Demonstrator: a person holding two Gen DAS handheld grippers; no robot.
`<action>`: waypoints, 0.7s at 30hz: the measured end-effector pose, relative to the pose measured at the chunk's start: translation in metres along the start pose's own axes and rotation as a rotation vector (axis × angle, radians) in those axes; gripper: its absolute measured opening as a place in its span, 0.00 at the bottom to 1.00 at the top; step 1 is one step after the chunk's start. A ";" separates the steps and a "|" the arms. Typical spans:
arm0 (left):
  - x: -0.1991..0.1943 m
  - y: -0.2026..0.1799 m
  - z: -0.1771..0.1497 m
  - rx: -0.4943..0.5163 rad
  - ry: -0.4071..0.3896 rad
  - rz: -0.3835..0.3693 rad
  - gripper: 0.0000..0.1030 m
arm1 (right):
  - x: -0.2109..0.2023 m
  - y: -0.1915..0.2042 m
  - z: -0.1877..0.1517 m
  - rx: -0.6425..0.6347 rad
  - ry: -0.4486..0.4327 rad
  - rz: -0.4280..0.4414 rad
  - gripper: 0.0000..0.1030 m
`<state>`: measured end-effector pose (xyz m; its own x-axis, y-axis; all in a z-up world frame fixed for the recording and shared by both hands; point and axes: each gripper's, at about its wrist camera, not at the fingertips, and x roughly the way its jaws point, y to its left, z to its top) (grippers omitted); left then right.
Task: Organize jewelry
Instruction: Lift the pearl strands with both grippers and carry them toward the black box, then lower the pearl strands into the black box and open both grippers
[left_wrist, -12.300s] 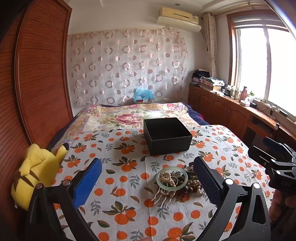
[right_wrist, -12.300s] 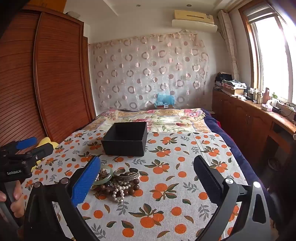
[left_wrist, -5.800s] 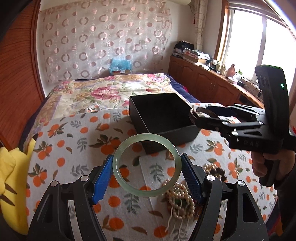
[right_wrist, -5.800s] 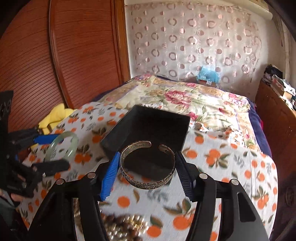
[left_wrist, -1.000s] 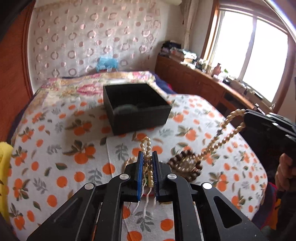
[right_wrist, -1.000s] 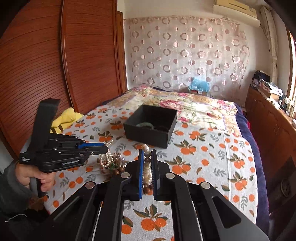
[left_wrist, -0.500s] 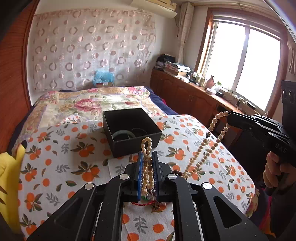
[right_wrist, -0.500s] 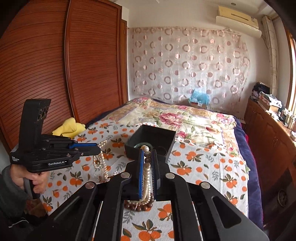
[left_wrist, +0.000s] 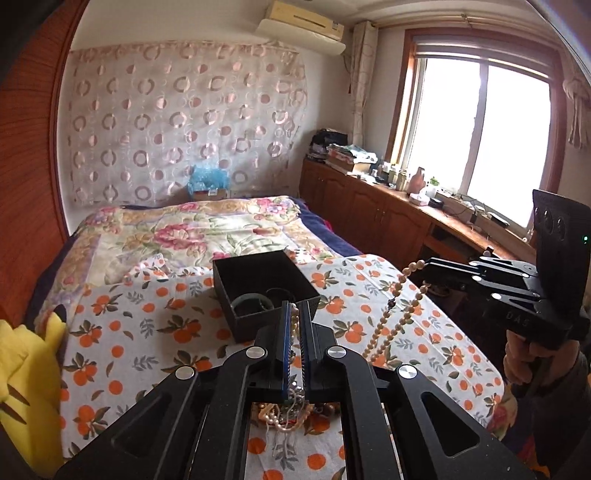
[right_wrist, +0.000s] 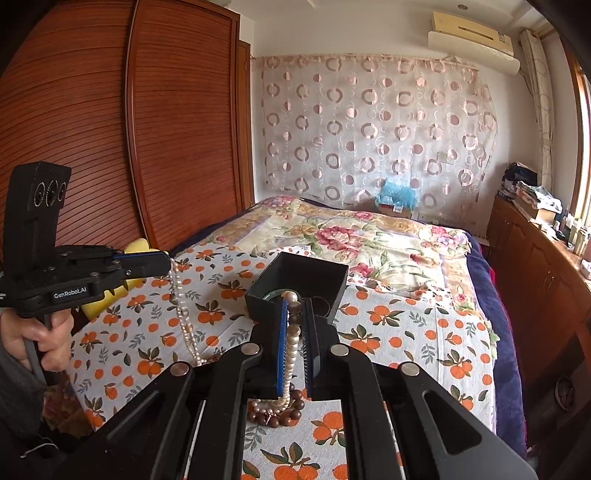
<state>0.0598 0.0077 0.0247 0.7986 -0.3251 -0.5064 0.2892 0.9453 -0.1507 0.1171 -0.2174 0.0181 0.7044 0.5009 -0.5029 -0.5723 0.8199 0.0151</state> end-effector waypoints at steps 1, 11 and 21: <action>0.001 0.003 -0.002 -0.007 0.005 0.003 0.03 | 0.001 0.000 -0.001 0.001 0.003 0.001 0.08; -0.020 0.001 0.011 -0.004 -0.049 -0.002 0.03 | 0.003 0.001 -0.005 0.003 0.003 -0.001 0.08; -0.041 -0.016 0.049 0.045 -0.132 -0.007 0.03 | 0.002 -0.001 -0.004 0.008 -0.008 -0.011 0.08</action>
<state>0.0485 0.0044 0.0895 0.8582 -0.3351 -0.3888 0.3159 0.9419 -0.1144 0.1174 -0.2182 0.0138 0.7139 0.4944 -0.4959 -0.5612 0.8275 0.0170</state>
